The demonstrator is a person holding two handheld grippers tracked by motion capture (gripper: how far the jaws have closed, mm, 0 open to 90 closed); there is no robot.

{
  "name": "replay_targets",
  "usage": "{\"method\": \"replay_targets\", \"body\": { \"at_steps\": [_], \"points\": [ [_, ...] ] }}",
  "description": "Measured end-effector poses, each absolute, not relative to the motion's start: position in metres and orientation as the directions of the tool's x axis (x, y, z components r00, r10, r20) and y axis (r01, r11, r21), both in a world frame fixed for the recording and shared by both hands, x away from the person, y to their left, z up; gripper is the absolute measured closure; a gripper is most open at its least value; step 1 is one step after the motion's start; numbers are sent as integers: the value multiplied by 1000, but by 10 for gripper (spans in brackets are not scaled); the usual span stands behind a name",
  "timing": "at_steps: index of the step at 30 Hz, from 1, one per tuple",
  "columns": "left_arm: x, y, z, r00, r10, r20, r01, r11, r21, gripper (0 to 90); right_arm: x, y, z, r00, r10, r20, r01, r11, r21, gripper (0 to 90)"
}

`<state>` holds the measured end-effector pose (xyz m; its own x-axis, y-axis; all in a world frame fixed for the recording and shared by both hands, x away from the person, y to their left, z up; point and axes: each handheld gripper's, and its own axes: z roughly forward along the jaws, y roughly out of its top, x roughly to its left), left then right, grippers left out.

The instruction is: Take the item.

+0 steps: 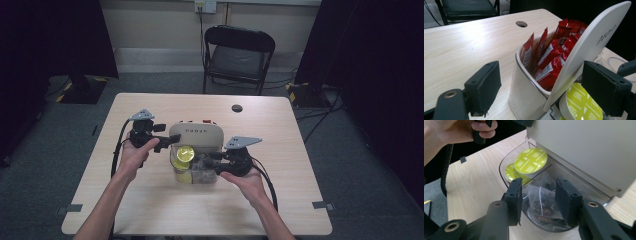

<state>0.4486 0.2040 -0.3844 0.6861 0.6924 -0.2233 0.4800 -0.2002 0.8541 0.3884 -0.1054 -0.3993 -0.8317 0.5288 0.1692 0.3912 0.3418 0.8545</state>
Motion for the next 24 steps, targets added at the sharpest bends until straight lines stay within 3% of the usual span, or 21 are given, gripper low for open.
{"method": "replay_targets", "body": {
  "at_steps": [16,24],
  "points": [
    [449,203,-386,686,687,-241,494,-195,848,158,401,-101,-410,-835,522,174,412,384,826,622],
    [449,203,-387,686,686,-243,492,-191,849,158,402,-103,-413,-818,545,186,444,391,806,743]
  ]
}}
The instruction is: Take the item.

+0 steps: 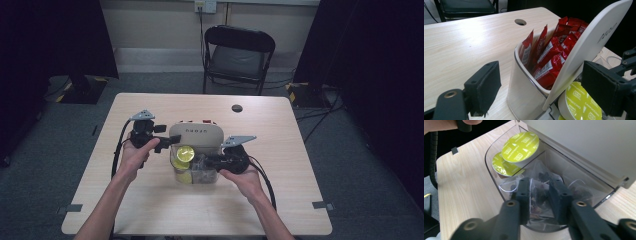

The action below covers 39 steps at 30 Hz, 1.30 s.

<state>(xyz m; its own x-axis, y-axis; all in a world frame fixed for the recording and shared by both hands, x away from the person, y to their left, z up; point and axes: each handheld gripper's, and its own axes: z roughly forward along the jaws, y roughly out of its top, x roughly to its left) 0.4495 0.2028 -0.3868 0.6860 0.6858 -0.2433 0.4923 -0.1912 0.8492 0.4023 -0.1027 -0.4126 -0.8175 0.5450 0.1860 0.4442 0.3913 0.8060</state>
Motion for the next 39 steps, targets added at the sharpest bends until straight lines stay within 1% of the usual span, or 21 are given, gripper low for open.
{"method": "replay_targets", "body": {
  "at_steps": [1,2,3,5,6,7,14,39],
  "points": [
    [449,203,-387,686,687,-242,492,-193,849,159,402,-103,-413,-818,544,187,444,391,806,767],
    [449,203,-387,686,687,-242,492,-193,849,159,402,-103,-413,-818,544,187,444,391,806,767],
    [449,203,-387,686,687,-242,492,-193,849,159,402,-103,-413,-819,539,195,447,389,805,834],
    [449,203,-387,685,687,-242,492,-192,849,159,401,-103,-412,-823,534,193,445,394,804,878],
    [449,203,-387,685,687,-242,492,-192,849,159,401,-103,-412,-823,534,193,445,394,804,878],
    [449,203,-387,686,687,-240,492,-196,848,159,401,-103,-412,-824,532,195,445,396,803,898],
    [449,203,-387,685,686,-244,495,-193,848,159,400,-105,-409,-825,523,217,449,372,812,900],
    [449,202,-387,686,687,-241,494,-196,847,158,396,-109,-394,-825,521,220,417,297,859,900]
  ]
}}
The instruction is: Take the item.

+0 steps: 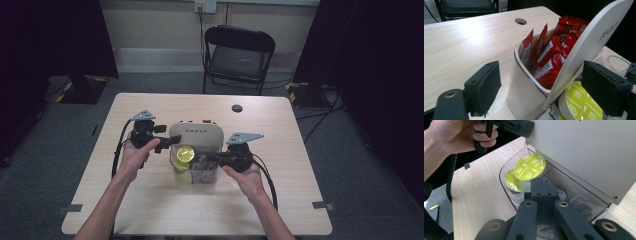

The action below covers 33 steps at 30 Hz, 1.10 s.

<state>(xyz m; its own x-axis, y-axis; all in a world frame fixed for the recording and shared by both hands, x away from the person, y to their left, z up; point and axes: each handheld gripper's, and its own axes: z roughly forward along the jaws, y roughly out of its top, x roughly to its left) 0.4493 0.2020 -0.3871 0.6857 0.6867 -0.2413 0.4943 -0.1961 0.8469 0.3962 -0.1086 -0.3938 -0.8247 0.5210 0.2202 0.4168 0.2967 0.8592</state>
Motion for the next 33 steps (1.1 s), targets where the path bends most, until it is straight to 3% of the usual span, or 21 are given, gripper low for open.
{"method": "replay_targets", "body": {
  "at_steps": [33],
  "points": [
    [450,202,-387,685,687,-244,499,-198,844,158,384,-131,-366,-824,528,203,369,230,900,900]
  ]
}}
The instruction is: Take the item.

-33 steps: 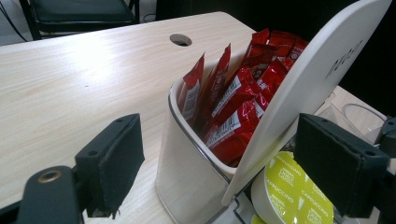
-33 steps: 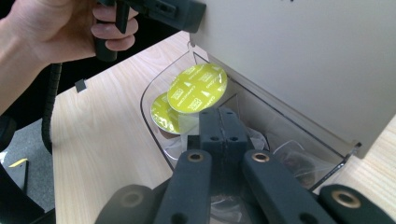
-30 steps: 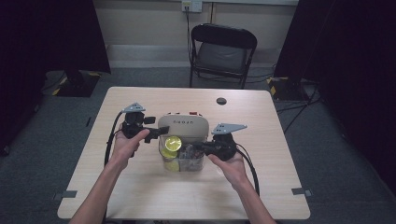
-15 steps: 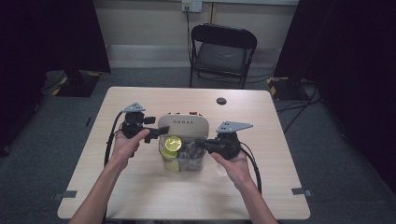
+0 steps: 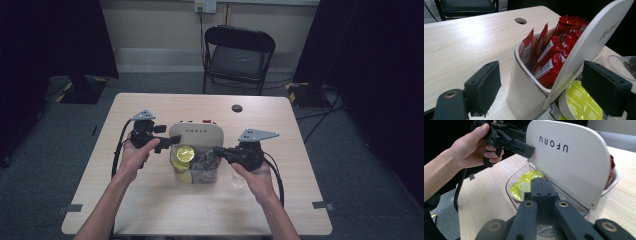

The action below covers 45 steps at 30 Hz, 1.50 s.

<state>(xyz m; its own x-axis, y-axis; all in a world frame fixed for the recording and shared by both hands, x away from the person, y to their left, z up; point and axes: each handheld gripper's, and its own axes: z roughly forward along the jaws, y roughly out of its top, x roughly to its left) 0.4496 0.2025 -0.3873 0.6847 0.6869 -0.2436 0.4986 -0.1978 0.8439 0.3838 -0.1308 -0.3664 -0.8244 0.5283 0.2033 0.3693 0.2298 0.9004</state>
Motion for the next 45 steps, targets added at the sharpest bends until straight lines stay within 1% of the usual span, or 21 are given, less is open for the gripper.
{"method": "replay_targets", "body": {
  "at_steps": [16,23,35,45],
  "points": [
    [450,201,-388,685,686,-244,502,-203,841,156,377,-155,-358,-803,564,193,369,215,904,900],
    [449,201,-388,686,690,-230,500,-217,839,160,371,-167,-358,-795,579,181,365,219,905,900],
    [450,200,-388,685,688,-240,504,-209,838,159,365,-197,-371,-755,626,197,400,201,894,900],
    [450,199,-389,687,687,-238,504,-215,837,159,366,-206,-383,-735,647,203,428,211,878,900]
  ]
}}
